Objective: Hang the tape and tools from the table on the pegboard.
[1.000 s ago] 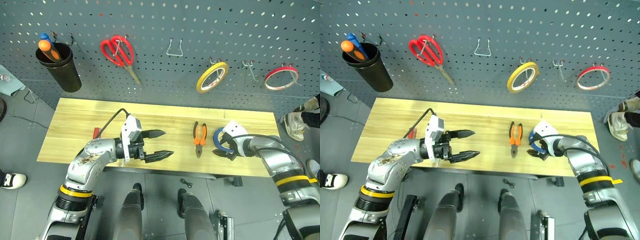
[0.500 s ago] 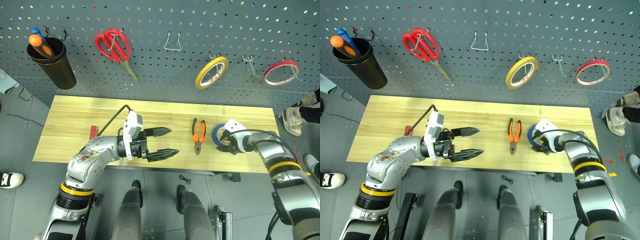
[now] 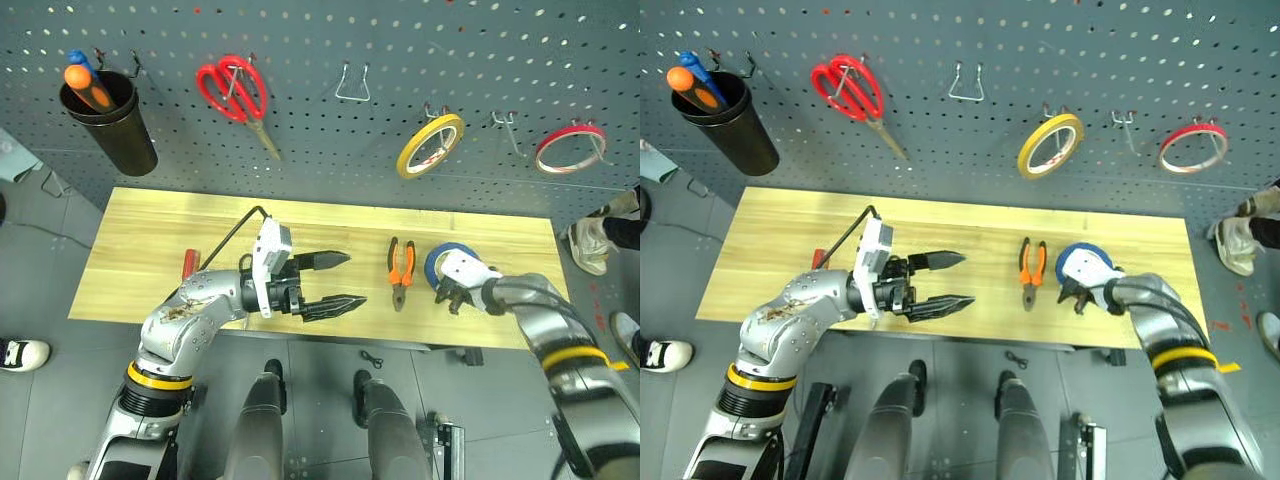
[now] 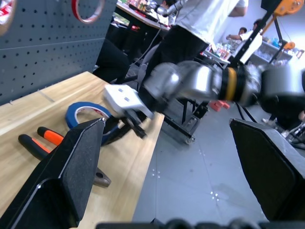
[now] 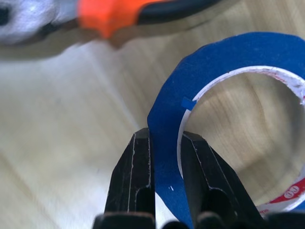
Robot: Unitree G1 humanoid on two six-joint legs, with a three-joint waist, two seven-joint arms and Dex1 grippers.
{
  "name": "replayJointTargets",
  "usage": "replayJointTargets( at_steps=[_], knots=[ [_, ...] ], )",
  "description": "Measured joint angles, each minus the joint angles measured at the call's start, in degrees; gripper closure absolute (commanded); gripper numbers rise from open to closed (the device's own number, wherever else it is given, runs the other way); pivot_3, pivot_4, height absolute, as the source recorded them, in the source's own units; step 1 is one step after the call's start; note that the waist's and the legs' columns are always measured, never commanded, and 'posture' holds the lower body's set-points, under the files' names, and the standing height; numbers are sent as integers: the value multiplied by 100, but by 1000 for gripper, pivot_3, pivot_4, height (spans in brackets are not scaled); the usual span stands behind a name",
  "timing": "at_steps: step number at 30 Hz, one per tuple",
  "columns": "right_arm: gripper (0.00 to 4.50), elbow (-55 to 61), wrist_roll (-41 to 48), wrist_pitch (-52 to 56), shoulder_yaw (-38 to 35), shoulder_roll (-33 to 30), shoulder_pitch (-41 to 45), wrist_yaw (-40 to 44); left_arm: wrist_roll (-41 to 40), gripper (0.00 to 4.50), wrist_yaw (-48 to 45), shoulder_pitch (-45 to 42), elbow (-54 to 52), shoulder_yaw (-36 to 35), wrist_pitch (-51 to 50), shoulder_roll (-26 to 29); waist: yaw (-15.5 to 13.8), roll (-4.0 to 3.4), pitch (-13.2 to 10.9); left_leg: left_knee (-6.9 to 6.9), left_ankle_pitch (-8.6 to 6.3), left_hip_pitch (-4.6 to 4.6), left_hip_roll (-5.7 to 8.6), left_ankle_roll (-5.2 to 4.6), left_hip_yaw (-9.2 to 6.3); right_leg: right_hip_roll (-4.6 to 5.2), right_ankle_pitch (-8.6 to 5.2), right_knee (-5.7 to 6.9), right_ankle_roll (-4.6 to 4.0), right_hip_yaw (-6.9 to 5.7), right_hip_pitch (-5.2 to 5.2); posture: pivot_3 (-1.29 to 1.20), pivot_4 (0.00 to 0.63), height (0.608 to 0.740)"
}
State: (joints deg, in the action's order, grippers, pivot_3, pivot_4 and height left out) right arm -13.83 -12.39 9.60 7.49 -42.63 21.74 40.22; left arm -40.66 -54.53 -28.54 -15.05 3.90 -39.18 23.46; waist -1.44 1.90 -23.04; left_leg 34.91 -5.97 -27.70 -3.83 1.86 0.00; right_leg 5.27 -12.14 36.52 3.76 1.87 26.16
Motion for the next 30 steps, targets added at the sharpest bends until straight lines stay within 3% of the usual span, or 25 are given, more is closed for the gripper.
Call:
replayJointTargets(
  at_steps=[5, 9, 14, 22, 24, 25, 27, 30],
  knots=[
    [4074, 2593, -473, 485, -932, -56, -1132, -872, -697, 0, 301, -597, 48, -382, -562, -197, 95, 6, 10, 10, 12, 1, 7, 19, -1, 2, 2, 19, 12, 8, 6, 3, 347, 740],
    [4074, 3270, -942, 465, -1113, 23, -853, -1542, -1029, 0, 482, -723, 285, -626, -745, -302, 221, 8, 17, 9, 29, 6, 8, 27, -1, 0, 24, 18, 9, 13, 6, -1, 338, 740],
    [4074, 3055, -980, 290, -1077, 119, -201, -1772, -1236, 0, 658, -945, 465, -778, -810, -420, 222, 12, 20, 9, 38, 4, 11, 22, -1, 0, 29, 17, 12, 14, 4, 19, 319, 740],
    [4074, 1517, -804, -164, -1005, 158, 653, -1893, -1269, 0, 707, -1208, 617, -873, -726, -497, 209, 13, 21, 8, 40, -6, 14, 23, -1, 3, 36, 9, 9, 12, 4, 35, 314, 740],
    [2995, 1233, -684, -166, -1005, 201, 793, -1856, -1269, 0, 700, -1207, 632, -872, -726, -496, 211, 14, 21, 8, 41, -6, 14, 24, -2, 2, 52, 12, -16, 12, 4, 36, 314, 740],
    [2837, 1138, -636, -167, -1006, 236, 843, -1824, -1270, 0, 695, -1206, 633, -873, -726, -492, 211, 14, 21, 9, 41, -6, 13, 24, -2, 2, 56, 13, -23, 11, 4, 36, 314, 740],
    [1926, 1003, -441, -169, -1007, 293, 920, -1773, -1287, 0, 685, -1206, 634, -886, -726, -492, 213, 13, 21, 9, 43, -6, 14, 25, -2, 2, 57, 15, -22, 12, 4, 35, 314, 740],
    [1041, 979, -413, -169, -1012, 292, 914, -1773, -1304, 0, 678, -1207, 659, -935, -725, -490, 213, 13, 21, 10, 43, -6, 14, 25, -3, 2, 57, 15, -22, 12, 4, 33, 311, 740]
  ],
)
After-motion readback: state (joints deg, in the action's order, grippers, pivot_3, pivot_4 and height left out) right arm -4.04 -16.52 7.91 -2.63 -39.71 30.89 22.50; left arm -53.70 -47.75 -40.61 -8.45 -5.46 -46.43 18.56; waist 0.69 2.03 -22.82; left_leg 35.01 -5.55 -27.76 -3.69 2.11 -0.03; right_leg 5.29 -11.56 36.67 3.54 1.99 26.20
